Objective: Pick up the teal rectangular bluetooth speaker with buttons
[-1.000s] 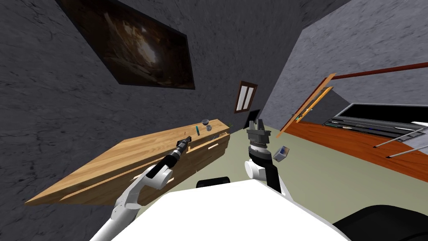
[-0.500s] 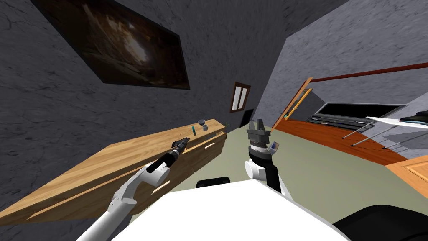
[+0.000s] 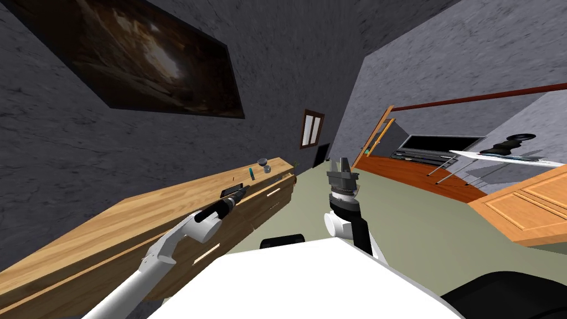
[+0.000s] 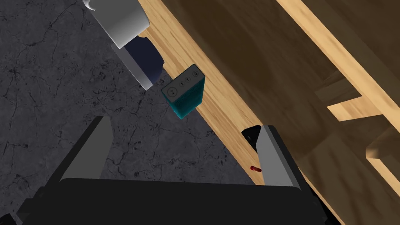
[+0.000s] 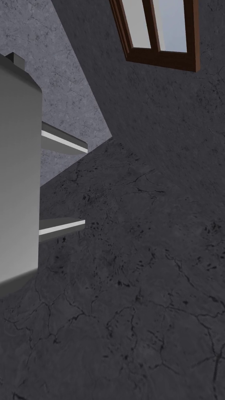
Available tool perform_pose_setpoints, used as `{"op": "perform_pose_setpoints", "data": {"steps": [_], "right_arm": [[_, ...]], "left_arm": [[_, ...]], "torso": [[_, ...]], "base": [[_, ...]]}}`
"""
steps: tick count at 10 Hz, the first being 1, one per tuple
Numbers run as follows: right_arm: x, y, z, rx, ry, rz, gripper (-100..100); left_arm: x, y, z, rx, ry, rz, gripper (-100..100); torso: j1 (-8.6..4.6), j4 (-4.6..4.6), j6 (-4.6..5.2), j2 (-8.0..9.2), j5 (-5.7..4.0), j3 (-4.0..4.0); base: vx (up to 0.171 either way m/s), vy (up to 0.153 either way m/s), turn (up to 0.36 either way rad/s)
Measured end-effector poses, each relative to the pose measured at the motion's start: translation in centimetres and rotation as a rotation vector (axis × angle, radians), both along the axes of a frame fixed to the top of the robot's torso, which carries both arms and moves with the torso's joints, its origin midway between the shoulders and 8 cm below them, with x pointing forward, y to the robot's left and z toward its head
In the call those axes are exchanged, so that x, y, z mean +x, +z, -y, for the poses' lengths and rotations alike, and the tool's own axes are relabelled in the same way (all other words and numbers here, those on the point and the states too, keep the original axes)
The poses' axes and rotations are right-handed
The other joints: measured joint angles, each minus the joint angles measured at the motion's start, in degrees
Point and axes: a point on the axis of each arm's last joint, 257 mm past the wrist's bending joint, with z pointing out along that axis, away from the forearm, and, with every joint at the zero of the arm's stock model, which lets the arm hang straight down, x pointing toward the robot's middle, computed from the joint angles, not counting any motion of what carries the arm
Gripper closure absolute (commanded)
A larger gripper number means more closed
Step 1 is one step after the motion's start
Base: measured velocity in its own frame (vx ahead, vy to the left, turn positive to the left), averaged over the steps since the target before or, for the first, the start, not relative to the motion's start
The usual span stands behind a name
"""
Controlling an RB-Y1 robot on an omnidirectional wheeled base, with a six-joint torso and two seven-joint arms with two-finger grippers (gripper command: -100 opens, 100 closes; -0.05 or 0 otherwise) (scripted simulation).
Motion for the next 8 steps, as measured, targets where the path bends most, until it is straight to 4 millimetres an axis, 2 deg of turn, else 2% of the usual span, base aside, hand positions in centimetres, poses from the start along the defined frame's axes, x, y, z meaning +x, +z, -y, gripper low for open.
{"op": "perform_pose_setpoints", "data": {"steps": [2,4,8], "right_arm": [[0.0,0.0,0.0,0.000,0.000,0.000,0],[0.0,0.0,0.0,0.000,0.000,0.000,0],[0.0,0.0,0.0,0.000,0.000,0.000,0]], "left_arm": [[0.1,-0.9,-1.7,0.043,0.003,-0.060,-100],[-0.2,-1.6,-3.1,0.085,0.006,-0.116,-100],[-0.8,-2.7,-5.7,0.150,0.021,-0.218,-100]], "torso": [[-0.05,0.00,-0.01,0.01,-0.02,0.01],[-0.02,0.00,-0.01,-0.02,-0.01,-0.01],[0.00,-0.02,0.03,-0.08,0.00,-0.05]], "base": [[-0.021,-0.047,-0.153],[-0.007,-0.020,-0.033],[0.000,-0.026,-0.155]]}}
